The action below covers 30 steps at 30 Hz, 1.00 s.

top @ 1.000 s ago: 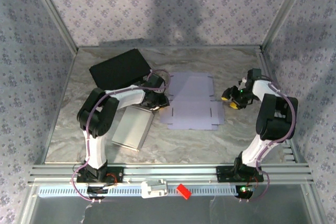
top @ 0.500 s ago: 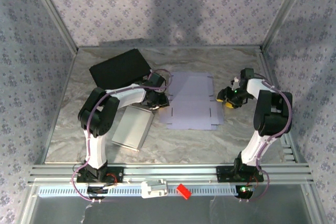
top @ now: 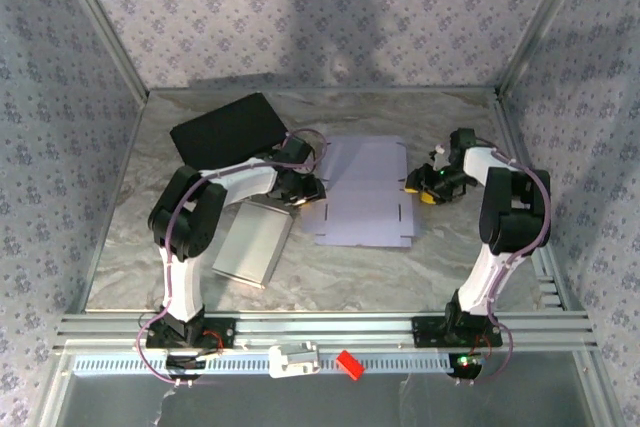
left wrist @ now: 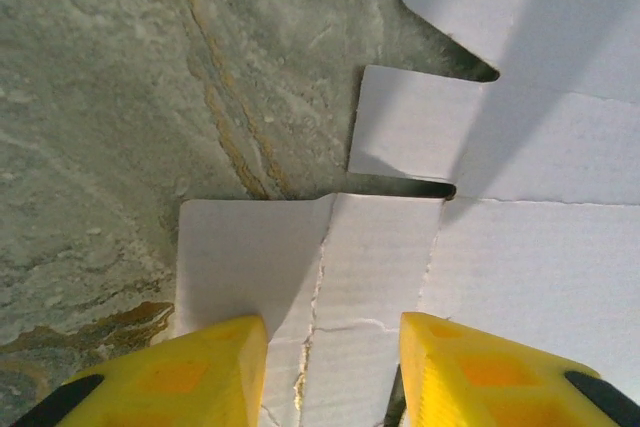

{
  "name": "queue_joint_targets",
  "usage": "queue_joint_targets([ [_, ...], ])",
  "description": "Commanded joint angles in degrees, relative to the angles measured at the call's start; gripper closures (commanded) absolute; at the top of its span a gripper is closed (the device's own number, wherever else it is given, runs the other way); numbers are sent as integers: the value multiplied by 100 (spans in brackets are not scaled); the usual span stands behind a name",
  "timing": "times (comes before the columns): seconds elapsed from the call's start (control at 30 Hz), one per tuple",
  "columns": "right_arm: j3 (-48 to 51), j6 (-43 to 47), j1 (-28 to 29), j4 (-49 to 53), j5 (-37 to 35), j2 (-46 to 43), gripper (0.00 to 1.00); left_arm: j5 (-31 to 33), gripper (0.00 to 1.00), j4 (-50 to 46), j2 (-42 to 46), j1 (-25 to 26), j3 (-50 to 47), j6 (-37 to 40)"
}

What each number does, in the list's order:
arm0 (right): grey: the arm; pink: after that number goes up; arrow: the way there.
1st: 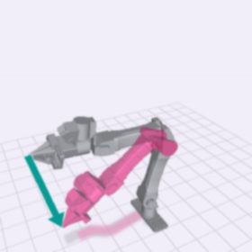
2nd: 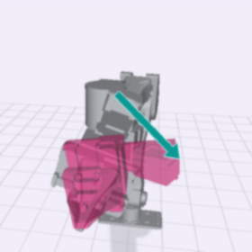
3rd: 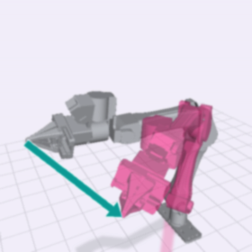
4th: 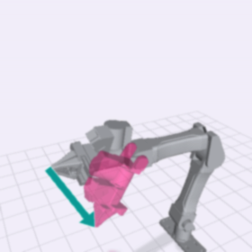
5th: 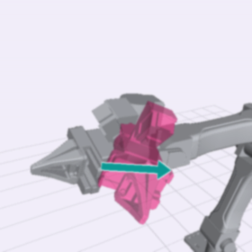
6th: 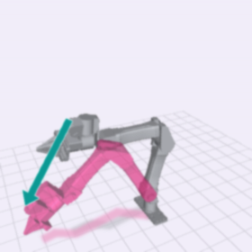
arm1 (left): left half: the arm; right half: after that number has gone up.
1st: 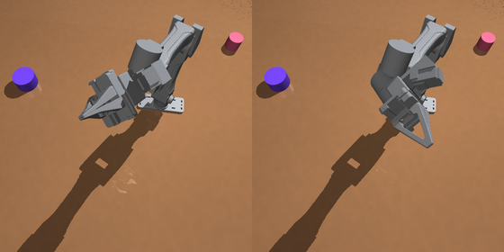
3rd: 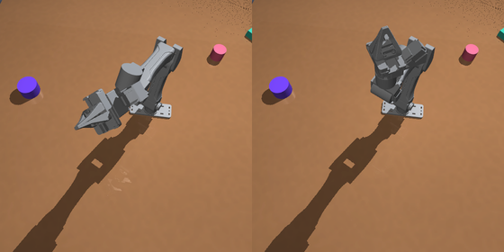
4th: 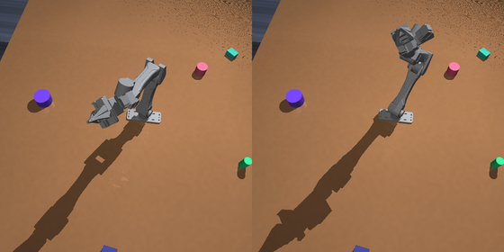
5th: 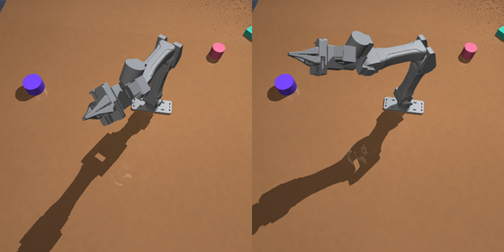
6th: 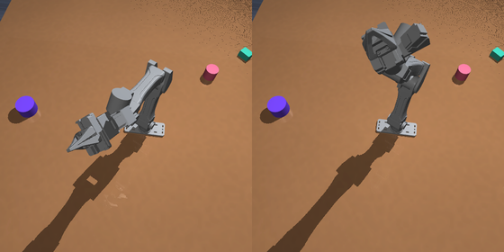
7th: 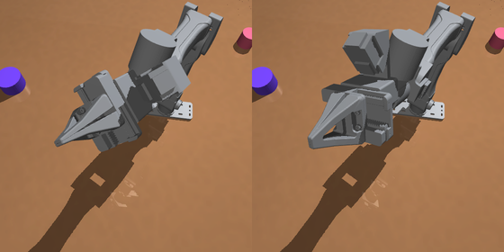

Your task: Fold the paper box

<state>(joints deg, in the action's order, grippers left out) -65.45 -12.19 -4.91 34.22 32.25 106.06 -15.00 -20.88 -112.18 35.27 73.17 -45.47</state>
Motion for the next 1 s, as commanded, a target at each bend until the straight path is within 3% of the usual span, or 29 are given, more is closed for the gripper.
queue_joint_targets([
  [0.0,58,-137,-32,-157,1017,-170,49,-179,59,-43,-188,-35,233,-18],
  [0.27,289,-522,-174,-203,1230,-710,50,-159,59,-79,-277,-41,227,23],
  [0.73,568,-658,7,-155,955,-1188,47,-178,60,-112,-304,-43,268,37],
  [0.97,560,-686,151,-3,850,-1200,60,-209,60,-126,-326,-40,343,56],
])
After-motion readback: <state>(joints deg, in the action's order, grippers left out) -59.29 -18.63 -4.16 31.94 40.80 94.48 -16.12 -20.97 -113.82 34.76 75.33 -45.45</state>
